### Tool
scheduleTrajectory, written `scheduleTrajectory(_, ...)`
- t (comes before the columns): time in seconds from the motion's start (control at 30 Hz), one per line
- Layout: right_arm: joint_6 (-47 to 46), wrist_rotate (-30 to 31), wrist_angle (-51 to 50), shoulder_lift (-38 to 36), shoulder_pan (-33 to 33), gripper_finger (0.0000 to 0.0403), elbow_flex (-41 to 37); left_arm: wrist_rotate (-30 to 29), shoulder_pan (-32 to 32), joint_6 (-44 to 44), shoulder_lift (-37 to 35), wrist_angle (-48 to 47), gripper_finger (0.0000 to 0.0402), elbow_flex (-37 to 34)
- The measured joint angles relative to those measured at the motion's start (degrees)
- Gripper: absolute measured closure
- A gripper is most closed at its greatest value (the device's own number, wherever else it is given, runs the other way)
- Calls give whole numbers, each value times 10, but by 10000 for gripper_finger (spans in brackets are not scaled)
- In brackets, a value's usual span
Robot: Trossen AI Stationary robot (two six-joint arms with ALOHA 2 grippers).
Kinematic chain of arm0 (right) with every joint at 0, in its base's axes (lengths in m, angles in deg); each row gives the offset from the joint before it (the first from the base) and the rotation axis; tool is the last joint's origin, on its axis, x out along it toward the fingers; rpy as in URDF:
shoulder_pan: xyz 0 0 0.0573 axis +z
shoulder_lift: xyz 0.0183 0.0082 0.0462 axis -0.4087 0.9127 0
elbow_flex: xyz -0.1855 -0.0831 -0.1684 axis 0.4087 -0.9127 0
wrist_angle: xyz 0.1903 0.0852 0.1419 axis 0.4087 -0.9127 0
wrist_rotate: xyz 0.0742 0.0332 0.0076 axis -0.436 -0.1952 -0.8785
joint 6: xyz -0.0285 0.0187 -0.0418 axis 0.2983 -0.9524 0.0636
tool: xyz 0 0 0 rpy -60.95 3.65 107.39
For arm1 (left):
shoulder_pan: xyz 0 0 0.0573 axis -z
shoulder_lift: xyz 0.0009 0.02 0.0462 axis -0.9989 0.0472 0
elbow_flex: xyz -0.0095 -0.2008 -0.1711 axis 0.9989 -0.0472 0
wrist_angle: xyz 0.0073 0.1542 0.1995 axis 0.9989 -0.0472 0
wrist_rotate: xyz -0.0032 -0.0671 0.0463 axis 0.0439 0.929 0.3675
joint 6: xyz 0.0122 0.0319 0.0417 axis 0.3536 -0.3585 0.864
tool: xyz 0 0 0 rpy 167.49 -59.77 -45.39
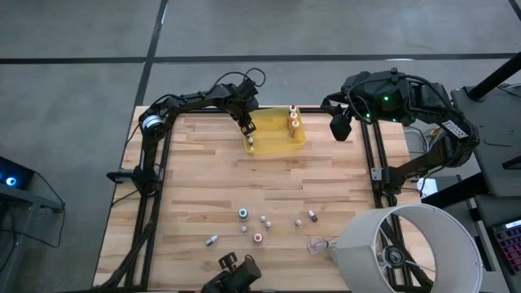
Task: Pick & Place food coloring
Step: Put the top small red food coloring bottle into the yellow bin
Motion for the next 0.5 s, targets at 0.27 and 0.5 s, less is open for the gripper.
scheduleTrajectory(0.27,0,0,0,0,0,238,0,1,0,-5,0,0,353,0)
scheduleTrajectory(0.5,0,0,0,0,0,239,0,1,0,-6,0,0,353,0)
